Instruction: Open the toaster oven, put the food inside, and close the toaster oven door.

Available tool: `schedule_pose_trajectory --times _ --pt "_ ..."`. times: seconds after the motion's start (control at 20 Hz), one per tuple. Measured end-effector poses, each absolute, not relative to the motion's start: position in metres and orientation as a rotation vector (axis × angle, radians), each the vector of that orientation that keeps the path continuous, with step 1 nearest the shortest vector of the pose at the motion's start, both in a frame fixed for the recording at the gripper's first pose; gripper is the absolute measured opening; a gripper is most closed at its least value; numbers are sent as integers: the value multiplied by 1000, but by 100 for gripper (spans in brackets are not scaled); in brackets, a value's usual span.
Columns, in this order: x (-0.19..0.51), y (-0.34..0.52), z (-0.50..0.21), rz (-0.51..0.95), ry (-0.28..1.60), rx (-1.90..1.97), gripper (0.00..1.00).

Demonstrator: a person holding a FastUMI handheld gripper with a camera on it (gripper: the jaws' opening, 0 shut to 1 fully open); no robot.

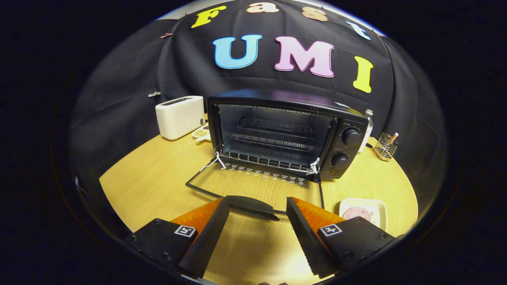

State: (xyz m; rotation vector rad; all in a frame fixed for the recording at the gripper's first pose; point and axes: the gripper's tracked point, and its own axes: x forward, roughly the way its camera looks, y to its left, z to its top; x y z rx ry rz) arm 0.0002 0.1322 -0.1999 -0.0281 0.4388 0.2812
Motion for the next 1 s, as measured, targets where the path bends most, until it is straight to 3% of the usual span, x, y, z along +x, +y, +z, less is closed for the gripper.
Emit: schedule_pose_trajectory --times 0.5,1.0 --pt "6 -24 -150 159 484 1 97" --pt "-4 -163 -256 -11 847 53 98"
